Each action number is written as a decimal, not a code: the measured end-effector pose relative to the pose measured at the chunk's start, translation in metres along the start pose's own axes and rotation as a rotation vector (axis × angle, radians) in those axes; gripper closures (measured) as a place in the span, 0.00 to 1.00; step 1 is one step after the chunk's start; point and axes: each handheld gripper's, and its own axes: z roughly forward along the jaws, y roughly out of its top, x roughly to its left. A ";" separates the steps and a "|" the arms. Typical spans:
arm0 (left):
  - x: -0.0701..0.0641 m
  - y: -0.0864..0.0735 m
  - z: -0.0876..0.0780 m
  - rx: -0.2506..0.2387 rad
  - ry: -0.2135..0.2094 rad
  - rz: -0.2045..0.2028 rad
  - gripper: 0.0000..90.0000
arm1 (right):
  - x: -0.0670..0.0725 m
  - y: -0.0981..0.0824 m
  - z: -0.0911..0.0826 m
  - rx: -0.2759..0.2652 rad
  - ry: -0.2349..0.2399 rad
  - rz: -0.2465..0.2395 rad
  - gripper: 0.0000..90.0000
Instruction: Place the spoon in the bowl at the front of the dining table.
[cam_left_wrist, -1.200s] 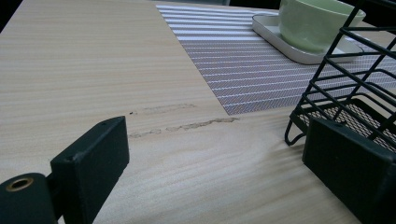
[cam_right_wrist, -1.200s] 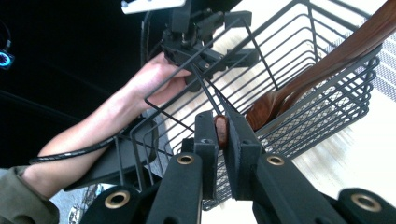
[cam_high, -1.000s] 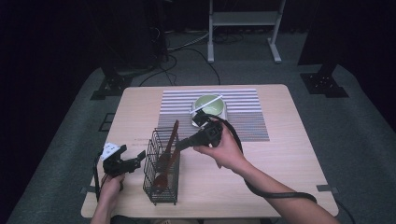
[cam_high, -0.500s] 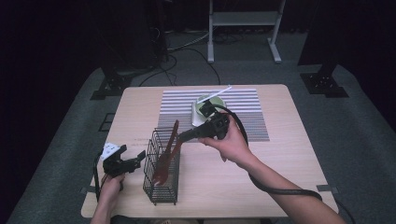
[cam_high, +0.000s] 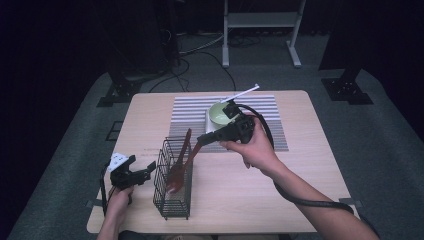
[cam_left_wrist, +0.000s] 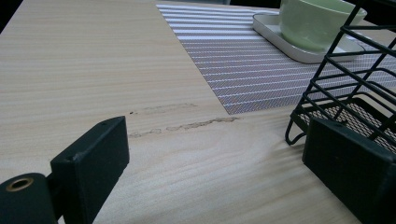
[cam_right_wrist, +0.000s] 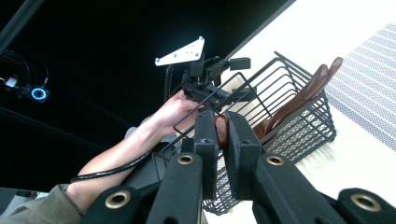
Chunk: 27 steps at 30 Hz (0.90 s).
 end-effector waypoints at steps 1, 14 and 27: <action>0.000 0.000 0.000 0.002 0.000 0.003 0.07 | -0.001 0.000 -0.003 -0.002 0.005 0.003 0.93; 0.000 0.000 0.000 0.002 0.001 0.002 0.07 | 0.000 0.001 -0.020 -0.002 0.018 0.004 0.93; 0.000 0.000 0.000 0.001 0.002 -0.001 0.07 | -0.006 -0.005 -0.040 -0.019 0.001 0.021 0.93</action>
